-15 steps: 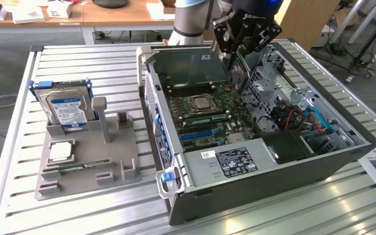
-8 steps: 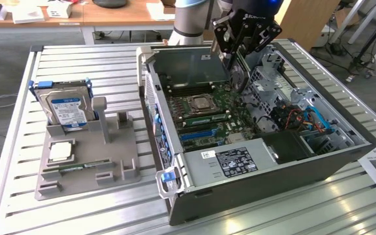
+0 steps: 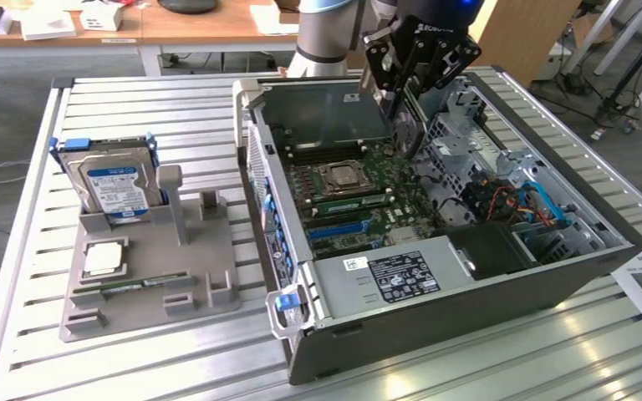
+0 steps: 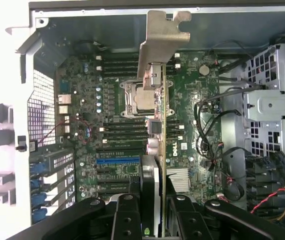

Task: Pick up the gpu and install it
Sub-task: 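Insert the gpu into the slot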

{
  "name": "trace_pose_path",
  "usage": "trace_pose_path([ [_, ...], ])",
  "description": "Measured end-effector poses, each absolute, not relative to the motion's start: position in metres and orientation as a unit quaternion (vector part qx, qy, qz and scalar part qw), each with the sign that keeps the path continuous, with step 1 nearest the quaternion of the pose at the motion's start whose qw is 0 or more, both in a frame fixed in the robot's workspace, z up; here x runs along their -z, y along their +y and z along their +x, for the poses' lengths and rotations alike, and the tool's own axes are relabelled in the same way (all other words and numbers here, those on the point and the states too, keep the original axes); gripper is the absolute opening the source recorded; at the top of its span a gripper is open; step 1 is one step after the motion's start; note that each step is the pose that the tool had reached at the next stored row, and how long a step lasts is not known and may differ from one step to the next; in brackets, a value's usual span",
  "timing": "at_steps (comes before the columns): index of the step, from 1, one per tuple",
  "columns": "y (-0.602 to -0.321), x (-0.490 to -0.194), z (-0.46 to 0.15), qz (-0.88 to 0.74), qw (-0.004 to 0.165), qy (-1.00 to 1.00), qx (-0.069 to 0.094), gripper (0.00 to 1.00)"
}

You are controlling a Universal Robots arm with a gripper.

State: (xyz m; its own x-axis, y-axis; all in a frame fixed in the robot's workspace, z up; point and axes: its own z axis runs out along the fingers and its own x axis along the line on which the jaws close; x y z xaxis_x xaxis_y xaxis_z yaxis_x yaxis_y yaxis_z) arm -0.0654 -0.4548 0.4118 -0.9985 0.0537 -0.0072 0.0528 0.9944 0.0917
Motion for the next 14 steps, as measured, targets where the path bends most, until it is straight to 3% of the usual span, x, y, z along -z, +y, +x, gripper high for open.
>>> trace_pose_path([
  [14,-0.4548,-0.4111,-0.0654,-0.100,-0.001,0.994,-0.046,0.28],
])
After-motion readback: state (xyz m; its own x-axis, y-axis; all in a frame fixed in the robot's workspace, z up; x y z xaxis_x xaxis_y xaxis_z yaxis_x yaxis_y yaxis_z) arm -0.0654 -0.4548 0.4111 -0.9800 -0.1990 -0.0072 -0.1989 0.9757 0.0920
